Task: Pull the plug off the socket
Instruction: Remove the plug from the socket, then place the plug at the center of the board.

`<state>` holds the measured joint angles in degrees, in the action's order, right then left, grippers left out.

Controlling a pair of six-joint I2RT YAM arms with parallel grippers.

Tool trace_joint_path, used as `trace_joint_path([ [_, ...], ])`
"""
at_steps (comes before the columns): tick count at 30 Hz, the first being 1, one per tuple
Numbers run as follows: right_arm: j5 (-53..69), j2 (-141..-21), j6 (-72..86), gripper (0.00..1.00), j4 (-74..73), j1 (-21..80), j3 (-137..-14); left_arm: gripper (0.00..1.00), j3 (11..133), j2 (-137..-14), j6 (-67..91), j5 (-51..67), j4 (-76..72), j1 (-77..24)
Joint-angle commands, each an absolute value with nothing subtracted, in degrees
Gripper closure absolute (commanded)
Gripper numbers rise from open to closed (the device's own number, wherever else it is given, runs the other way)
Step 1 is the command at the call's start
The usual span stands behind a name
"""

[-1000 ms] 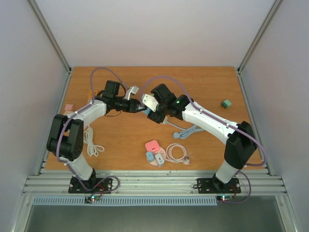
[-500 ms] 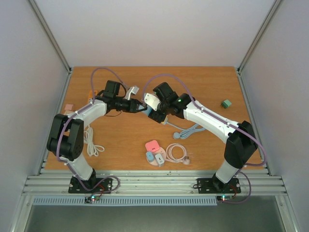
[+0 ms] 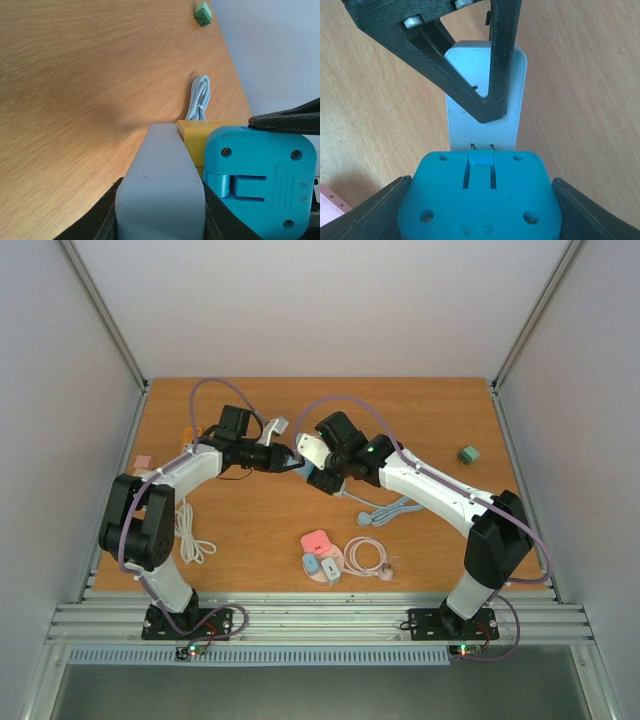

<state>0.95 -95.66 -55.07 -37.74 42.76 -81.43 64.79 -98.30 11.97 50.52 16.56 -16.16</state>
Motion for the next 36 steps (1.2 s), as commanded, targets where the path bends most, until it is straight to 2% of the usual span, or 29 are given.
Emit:
trace_joint_path([
  [1,-1.1,-92.9,-55.9,0.52,-39.1,42.6,-81.3,1.00,65.8,-98.9,10.3,48.1,16.6,-15.1],
  [19,10.5,-87.5,-53.0,0.52,-41.8,34.2,-82.3,1.00,65.7,-98.7,10.1,48.1,16.4,-15.2],
  [28,12.7,-86.3,-49.9,0.49,-43.0,17.9,-82.2,1.00,65.7,-98.6,9.9,48.7,16.5,-15.2],
  [36,10.7,-90.6,-49.6,0.49,-40.5,4.6,-79.9,0.99,65.7,-98.6,10.0,49.1,16.3,-15.2],
])
